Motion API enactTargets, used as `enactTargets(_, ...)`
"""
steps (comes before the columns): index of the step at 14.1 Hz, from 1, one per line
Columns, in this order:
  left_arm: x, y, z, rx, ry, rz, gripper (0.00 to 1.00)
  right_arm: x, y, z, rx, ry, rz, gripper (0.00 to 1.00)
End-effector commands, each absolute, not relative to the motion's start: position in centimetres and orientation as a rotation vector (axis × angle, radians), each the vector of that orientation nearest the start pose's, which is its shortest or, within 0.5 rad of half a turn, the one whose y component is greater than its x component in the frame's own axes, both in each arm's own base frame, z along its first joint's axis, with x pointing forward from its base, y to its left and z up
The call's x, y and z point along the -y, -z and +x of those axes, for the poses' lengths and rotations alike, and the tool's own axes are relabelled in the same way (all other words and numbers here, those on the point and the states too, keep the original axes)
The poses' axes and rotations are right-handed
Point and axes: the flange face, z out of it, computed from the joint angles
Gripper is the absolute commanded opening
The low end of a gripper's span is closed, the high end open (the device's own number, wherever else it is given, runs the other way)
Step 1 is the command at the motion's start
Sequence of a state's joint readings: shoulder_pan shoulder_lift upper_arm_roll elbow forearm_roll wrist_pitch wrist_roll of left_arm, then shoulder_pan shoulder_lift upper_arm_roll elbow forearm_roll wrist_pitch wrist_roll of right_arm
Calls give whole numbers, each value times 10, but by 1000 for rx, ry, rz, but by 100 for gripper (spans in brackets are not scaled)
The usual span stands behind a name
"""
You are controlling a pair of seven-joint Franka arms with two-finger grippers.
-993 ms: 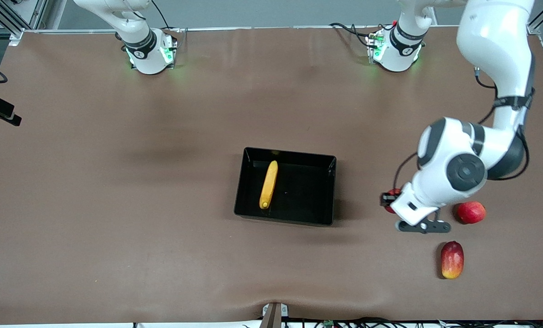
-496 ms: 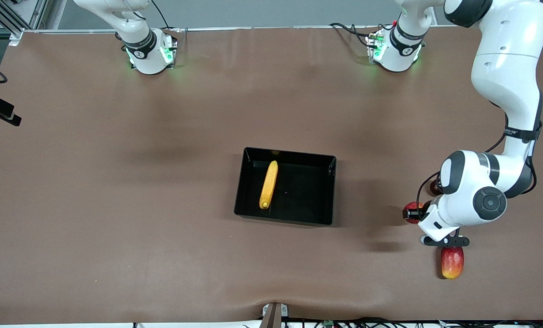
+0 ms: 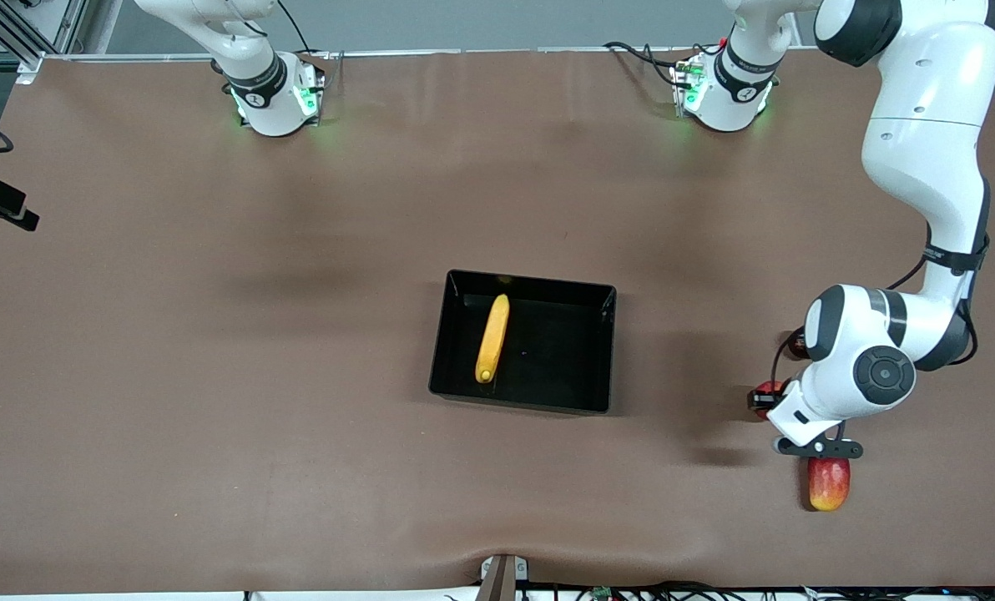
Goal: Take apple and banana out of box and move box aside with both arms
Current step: 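Carry the apple out of the tray and set it beside the plum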
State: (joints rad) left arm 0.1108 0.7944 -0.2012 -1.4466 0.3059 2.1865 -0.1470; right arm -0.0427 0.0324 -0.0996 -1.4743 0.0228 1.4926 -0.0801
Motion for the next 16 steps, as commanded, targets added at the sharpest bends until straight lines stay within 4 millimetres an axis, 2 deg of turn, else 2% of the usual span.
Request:
enactTargets(1, 12, -209, 723, -140, 16, -3027, 0, 78, -648, 553, -126, -11, -3117, 100)
enactTargets(2, 12, -209, 723, -139, 18, -3029, 3, 78, -648, 553, -126, -11, -3117, 100)
enactTargets(4, 4, -214, 724, -123, 26, -3031, 99, 78, -648, 553, -126, -13, -3117, 100)
enactTargets(6, 7, -234, 725, -122, 52, -3049, 100, 78, -648, 553, -126, -13, -3117, 100)
enactTargets(7, 8, -254, 726, -119, 75, -3050, 100, 78, -648, 553, -126, -13, -3117, 100)
enactTargets(10, 45, -320, 719, -172, 77, -3054, 100, 79, -648, 553, -128, -11, -3117, 100)
enactTargets(12, 95, -342, 709, -228, 55, -3083, 100, 79, -648, 553, -128, -11, -3117, 100)
enactTargets(14, 163, -356, 693, -150, 45, -3140, 100, 79, -648, 553, -128, -11, -3117, 100)
enactTargets(16, 234, -360, 673, -87, 51, -3157, 100, 81, -648, 553, -133, -13, -3117, 100)
